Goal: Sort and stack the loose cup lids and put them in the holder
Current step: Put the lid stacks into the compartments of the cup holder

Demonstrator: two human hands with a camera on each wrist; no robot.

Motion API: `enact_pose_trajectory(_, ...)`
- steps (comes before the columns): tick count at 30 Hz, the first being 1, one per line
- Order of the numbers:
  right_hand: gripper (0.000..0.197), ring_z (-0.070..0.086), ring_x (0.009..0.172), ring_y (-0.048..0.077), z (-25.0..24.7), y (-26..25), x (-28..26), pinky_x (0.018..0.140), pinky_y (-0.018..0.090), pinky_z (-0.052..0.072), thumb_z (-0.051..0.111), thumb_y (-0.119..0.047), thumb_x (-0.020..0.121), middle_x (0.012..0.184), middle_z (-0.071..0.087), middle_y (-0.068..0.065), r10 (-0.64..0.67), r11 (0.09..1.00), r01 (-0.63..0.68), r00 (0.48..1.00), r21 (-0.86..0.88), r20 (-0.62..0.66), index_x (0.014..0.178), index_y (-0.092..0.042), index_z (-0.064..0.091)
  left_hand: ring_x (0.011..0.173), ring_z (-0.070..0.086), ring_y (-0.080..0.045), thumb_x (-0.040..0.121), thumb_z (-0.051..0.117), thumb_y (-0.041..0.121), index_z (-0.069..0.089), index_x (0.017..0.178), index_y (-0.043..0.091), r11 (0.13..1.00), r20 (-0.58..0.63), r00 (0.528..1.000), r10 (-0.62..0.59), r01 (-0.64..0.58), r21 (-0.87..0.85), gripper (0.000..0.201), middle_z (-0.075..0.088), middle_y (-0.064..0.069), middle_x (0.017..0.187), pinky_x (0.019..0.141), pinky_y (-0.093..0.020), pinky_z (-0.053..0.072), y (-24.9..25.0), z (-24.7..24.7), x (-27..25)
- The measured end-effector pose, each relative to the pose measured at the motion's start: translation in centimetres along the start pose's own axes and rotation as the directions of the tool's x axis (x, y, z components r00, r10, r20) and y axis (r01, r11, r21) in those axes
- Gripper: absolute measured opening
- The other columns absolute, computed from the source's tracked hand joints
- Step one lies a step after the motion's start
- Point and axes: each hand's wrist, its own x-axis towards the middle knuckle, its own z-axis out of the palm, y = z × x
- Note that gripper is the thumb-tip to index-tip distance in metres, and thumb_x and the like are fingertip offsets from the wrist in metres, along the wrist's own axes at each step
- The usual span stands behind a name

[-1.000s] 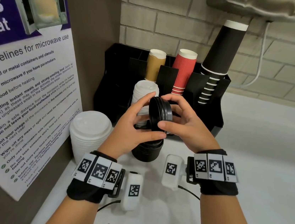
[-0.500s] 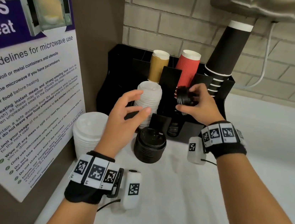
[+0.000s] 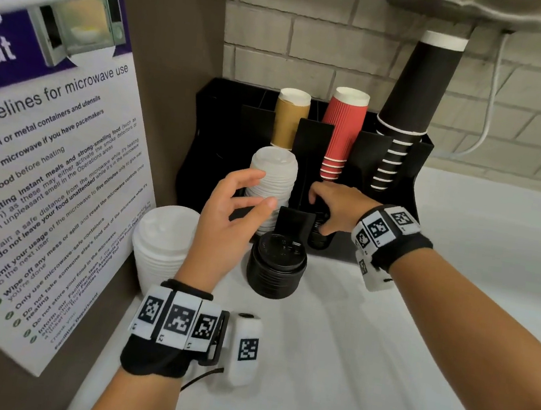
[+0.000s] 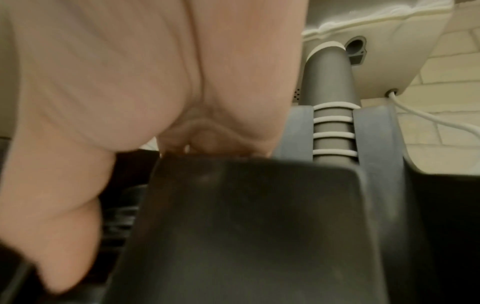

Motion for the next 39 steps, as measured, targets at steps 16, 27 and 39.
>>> enact_pose_trajectory(16, 0.051, 0.049, 0.111, 0.028, 1.0, -1.2, -2.2, 0.091, 0.040, 0.041, 0.070, -0.021, 0.078, 0.120, 0.051, 0.008, 0.074, 0.987, -0.102, 0.975, -0.123, -0.210, 0.122, -0.010, 0.048, 0.108, 0.062, -0.015, 0.091, 0.065, 0.016, 0.057, 0.123, 0.023, 1.000, 0.001, 1.000, 0.008, -0.008, 0.016, 0.034, 0.053, 0.000, 0.131, 0.097, -0.047, 0.052, -0.2, 0.0, 0.0)
enact_pose_trajectory(27, 0.056, 0.051, 0.095, 0.030, 4.7, -8.5, -4.8, 0.084, 0.043, 0.050, 0.076, -0.050, 0.070, 0.112, 0.036, 0.004, 0.053, 0.958, -0.028, 0.996, 0.286, -0.077, 0.103, -0.017, 0.045, 0.106, 0.063, -0.010, 0.091, 0.065, 0.016, 0.058, 0.117, 0.031, 0.999, -0.021, 0.999, 0.037, -0.036, 0.023, 0.030, 0.055, 0.004, 0.127, 0.095, -0.043, 0.053, -0.9, -0.8, 0.2)
enact_pose_trajectory(39, 0.060, 0.050, 0.086, 0.031, 5.9, -8.3, -4.2, 0.076, 0.042, 0.051, 0.082, -0.039, 0.058, 0.108, 0.035, 0.003, 0.046, 0.933, 0.008, 0.989, 0.360, -0.141, 0.097, -0.018, 0.041, 0.108, 0.062, -0.014, 0.091, 0.065, 0.016, 0.058, 0.122, 0.021, 0.999, -0.005, 0.999, 0.036, -0.036, 0.026, 0.032, 0.054, 0.001, 0.129, 0.094, -0.041, 0.054, -0.8, -0.5, 0.4)
